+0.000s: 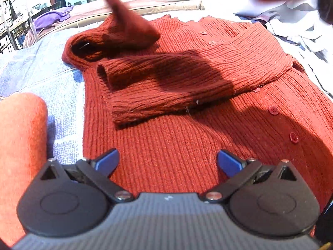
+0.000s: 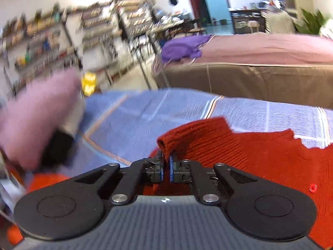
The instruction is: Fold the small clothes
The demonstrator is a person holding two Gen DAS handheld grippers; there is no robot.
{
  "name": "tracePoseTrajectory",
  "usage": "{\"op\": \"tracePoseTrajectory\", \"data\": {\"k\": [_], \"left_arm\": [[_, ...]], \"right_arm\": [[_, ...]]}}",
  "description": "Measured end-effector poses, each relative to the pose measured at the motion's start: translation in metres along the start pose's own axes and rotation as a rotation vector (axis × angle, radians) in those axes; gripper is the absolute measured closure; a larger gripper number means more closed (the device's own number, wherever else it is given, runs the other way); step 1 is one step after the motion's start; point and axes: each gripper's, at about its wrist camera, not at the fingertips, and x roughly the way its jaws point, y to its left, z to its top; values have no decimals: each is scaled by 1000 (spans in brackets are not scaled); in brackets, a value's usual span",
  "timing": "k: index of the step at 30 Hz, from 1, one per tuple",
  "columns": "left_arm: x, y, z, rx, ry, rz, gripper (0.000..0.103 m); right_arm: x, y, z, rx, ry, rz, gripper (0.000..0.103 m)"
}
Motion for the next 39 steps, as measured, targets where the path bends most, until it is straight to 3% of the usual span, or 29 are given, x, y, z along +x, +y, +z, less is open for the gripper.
{"op": "tracePoseTrajectory", "data": {"k": [4, 9, 10, 12, 15, 17, 19, 22, 25, 29, 32, 33, 35, 37, 38, 39], "left_arm": [[-1, 0, 0, -1, -1, 3, 0], [-9, 5, 4, -44, -9, -17, 0], [-15, 8, 7, -66, -43, -31, 0], [-42, 11, 14, -84, -194, -60, 0], [-75, 4, 30, 58, -453, -93, 0], [-66, -7, 51, 214, -479, -117, 0], [-37, -11, 76, 263, -415, -135, 0], [20, 1, 108, 181, -241, -195, 0], [71, 20, 126, 142, -62, -76, 0], [93, 43, 137, 209, -82, 87, 0], [112, 51, 159, 251, -37, 118, 0], [125, 56, 169, 240, 7, 147, 0], [138, 67, 180, 217, 4, 191, 1], [143, 77, 191, 158, -23, 335, 0], [141, 86, 195, 78, -20, 370, 0], [140, 94, 198, 16, -13, 300, 0]], "right_arm": [[-24, -24, 18, 363, -88, 316, 94], [-39, 7, 50, 593, -169, 727, 94], [-44, 18, 62, 587, -180, 779, 94], [-53, 40, 81, 536, -181, 844, 94], [-65, 58, 98, 474, -176, 875, 94], [-69, 63, 105, 441, -168, 859, 94], [-71, 61, 108, 421, -173, 835, 94], [-75, 50, 107, 429, -190, 820, 94], [-83, 43, 103, 419, -205, 810, 94], [-84, 37, 101, 397, -204, 800, 94], [-72, 38, 94, 401, -181, 800, 94], [-69, 38, 90, 408, -171, 800, 94], [-65, 37, 83, 410, -160, 798, 93], [-65, 32, 77, 433, -172, 833, 98], [-68, 28, 76, 452, -179, 857, 98], [-67, 27, 76, 455, -181, 847, 99]]}}
